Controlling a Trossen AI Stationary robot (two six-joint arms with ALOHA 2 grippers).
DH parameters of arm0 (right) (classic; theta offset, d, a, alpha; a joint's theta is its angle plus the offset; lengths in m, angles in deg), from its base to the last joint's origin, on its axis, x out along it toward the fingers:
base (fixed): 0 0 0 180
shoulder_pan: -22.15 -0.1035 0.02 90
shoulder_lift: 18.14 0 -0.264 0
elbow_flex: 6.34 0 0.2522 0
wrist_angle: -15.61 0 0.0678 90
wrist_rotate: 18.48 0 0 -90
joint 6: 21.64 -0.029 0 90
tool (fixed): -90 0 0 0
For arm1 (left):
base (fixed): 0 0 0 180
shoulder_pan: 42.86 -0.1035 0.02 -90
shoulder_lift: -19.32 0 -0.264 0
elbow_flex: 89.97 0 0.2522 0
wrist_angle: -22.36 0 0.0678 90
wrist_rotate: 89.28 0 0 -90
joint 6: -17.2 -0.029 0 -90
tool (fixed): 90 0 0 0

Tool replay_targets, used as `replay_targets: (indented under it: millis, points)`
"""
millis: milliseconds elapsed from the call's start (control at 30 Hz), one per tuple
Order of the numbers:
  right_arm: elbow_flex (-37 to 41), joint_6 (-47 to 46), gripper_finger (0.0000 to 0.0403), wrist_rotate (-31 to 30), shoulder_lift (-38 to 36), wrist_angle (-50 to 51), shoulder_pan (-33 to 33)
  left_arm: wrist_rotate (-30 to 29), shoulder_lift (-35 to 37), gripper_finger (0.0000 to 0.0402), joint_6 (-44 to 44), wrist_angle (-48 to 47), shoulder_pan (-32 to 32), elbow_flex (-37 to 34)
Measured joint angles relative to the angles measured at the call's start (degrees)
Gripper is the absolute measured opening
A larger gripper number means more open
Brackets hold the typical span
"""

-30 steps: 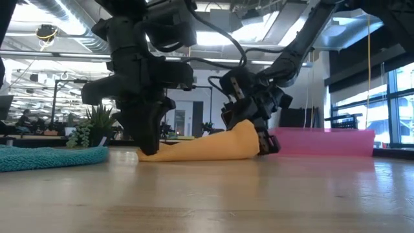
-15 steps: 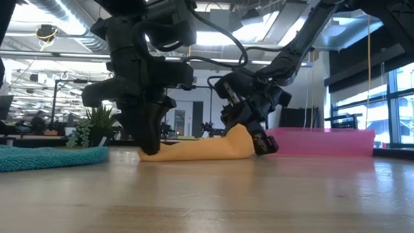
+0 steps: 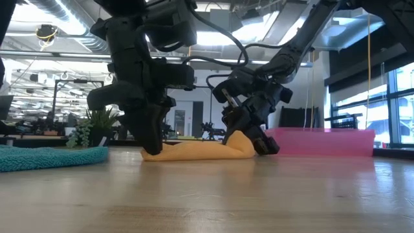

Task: Roll microfiber towels into tight, uniform cylinder then place into a basket
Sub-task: Roll the folded orange microfiber towel

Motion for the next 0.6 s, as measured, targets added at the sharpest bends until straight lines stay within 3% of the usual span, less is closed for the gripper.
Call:
replay_targets:
  millis: [600]
  points:
    - [-0.02,2.75,0.0007,-4.25,-0.06,1.97,-2.47,2.44,-0.35,0.0013,1.55,-8.15,-1.08,8.10]
